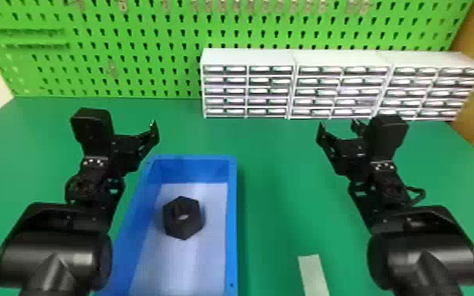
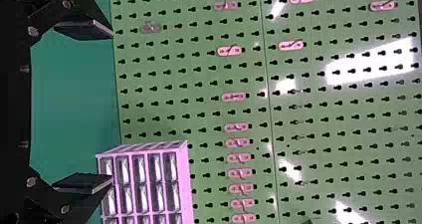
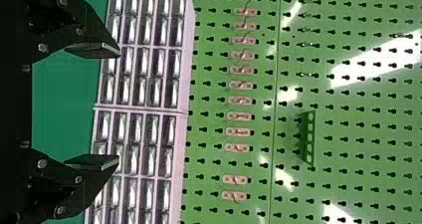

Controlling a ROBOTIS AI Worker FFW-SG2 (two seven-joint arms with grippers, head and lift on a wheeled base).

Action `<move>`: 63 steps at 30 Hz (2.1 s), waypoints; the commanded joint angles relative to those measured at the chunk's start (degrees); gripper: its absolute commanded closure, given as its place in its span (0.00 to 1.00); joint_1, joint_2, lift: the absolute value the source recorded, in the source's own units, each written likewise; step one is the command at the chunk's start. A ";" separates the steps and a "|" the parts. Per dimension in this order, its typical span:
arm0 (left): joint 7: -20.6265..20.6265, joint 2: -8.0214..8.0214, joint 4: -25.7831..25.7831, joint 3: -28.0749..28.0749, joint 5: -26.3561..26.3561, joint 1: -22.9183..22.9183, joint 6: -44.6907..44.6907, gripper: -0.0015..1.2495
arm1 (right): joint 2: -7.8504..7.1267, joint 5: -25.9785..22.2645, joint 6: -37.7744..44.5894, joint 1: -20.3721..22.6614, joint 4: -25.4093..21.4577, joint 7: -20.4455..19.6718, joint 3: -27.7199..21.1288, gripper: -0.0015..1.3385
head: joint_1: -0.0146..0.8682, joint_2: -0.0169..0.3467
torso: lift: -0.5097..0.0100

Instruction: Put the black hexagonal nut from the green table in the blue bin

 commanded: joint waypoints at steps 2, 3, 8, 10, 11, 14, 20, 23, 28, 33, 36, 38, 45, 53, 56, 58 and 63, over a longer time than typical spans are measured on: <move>0.00 0.00 0.00 0.10 0.16 0.09 0.00 0.20 | -0.08 0.00 0.00 -0.01 0.14 -0.02 0.09 0.38 | 0.79 0.19 | 0.80; 0.00 0.00 0.00 0.10 0.16 0.09 0.00 0.20 | -0.08 0.00 0.00 -0.01 0.14 -0.02 0.09 0.38 | 0.79 0.19 | 0.80; 0.00 0.00 0.09 0.10 0.16 0.09 0.00 0.20 | -0.08 0.00 0.00 -0.01 0.14 -0.02 0.09 0.38 | 0.79 0.19 | 0.80; 0.00 -0.09 0.17 0.28 0.51 0.09 0.00 0.20 | -0.16 0.00 0.00 -0.10 0.14 -0.02 0.09 0.38 | 0.79 0.19 | 0.80; 0.00 -0.09 0.17 0.28 0.60 0.09 0.00 0.20 | -0.16 0.00 0.00 -0.10 0.14 -0.02 0.09 0.38 | 0.79 0.19 | 0.80; 0.00 -0.09 0.17 0.28 0.60 0.09 0.00 0.20 | -0.16 0.00 0.00 -0.10 0.14 -0.02 0.01 0.38 | 0.79 0.19 | 0.80; 0.00 -0.09 0.17 0.28 0.69 0.09 -0.09 0.20 | 0.01 -0.18 0.00 -0.01 0.14 -0.02 0.01 0.38 | 0.79 0.19 | 0.80; 0.00 -0.09 0.17 0.28 0.69 0.00 -0.09 0.20 | 0.01 -0.18 0.09 -0.01 0.14 0.07 0.01 0.38 | 0.79 0.19 | 0.80; 0.00 0.00 0.17 0.01 0.69 -0.18 -0.09 0.20 | 0.01 -0.18 0.09 -0.01 0.14 -0.02 -0.08 0.38 | 0.79 0.19 | 0.80; 0.00 -0.09 0.17 -0.07 0.60 -0.27 -0.09 0.20 | 0.10 -0.18 0.00 0.16 0.14 -0.02 -0.17 0.38 | 0.79 0.19 | 0.80; 0.00 -0.09 0.17 -0.16 0.69 -0.18 -0.09 0.20 | 0.19 -0.18 0.00 0.25 0.14 0.07 -0.43 0.38 | 0.79 0.19 | 0.80; 0.00 -0.09 0.09 -0.16 0.60 -0.18 -0.09 0.20 | 0.28 -0.18 0.00 0.34 0.14 -0.02 -0.52 0.38 | 0.79 0.19 | 0.80; 0.00 -0.09 0.17 -0.25 0.69 -0.35 -0.18 0.20 | 0.19 -0.18 0.00 0.16 0.14 0.07 -0.43 0.38 | 0.79 0.19 | 0.80; 0.00 -0.09 0.17 -0.25 0.60 -0.44 -0.18 0.20 | 0.19 -0.18 0.00 0.25 0.14 0.07 -0.26 0.38 | 0.79 0.19 | 0.80; 0.00 -0.09 0.17 -0.25 0.60 -0.53 -0.18 0.20 | 0.19 -0.18 0.00 0.25 0.14 -0.02 -0.34 0.38 | 0.79 0.19 | 0.80; 0.00 -0.09 0.17 -0.34 0.60 -0.53 -0.18 0.20 | 0.19 -0.18 0.00 0.25 0.14 -0.02 -0.34 0.38 | 0.79 0.19 | 0.80; 0.00 -0.09 0.17 -0.25 0.51 -0.53 -0.18 0.20 | 0.19 -0.18 0.00 0.08 0.14 0.07 -0.34 0.38 | 0.79 0.19 | 0.80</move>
